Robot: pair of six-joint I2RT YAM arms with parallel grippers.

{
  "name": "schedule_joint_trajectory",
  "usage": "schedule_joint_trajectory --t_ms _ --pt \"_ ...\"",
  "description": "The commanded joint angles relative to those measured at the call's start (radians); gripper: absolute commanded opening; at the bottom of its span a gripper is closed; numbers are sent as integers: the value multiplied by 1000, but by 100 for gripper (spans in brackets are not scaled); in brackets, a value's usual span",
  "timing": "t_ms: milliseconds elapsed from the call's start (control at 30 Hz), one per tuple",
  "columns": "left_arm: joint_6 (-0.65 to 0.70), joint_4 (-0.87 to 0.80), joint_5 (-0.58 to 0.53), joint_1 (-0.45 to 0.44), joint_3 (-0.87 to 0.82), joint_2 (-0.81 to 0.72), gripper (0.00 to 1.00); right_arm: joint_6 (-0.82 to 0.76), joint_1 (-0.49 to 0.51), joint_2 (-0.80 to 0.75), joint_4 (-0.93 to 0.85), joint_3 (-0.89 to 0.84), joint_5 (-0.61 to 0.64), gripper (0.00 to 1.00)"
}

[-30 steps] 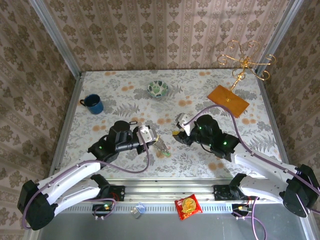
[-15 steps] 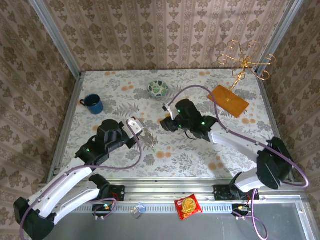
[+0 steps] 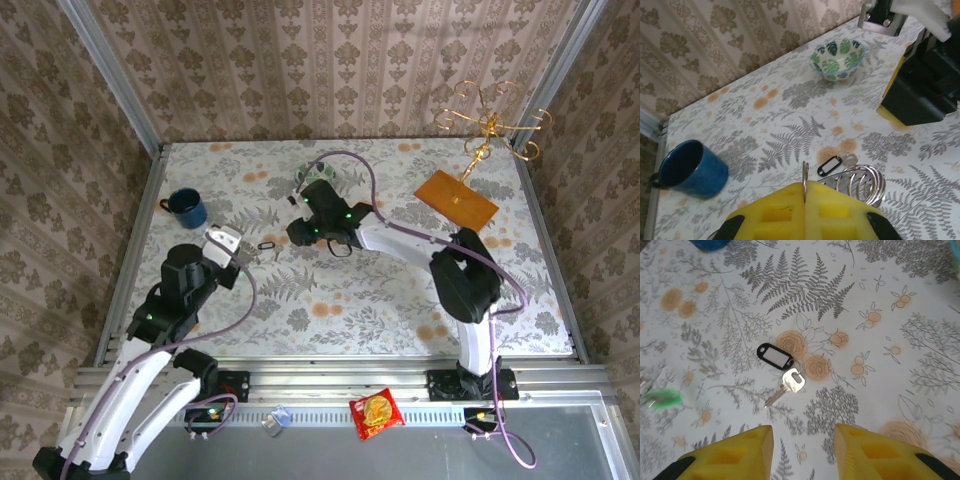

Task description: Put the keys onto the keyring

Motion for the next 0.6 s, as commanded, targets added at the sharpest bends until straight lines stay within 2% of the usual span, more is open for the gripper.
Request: schedule_joint_trajectory --t_ms 0,200,567 --pt "-31 -28 -52 25 28 -23 0 50 18 92 -42 100 -3 39" --pt "-45 -48 -33 30 19 -55 0 33 53 263 -92 271 90 41" --pt "-55 -75 -26 31 20 -79 0 -3 70 410 -78 373 123 42"
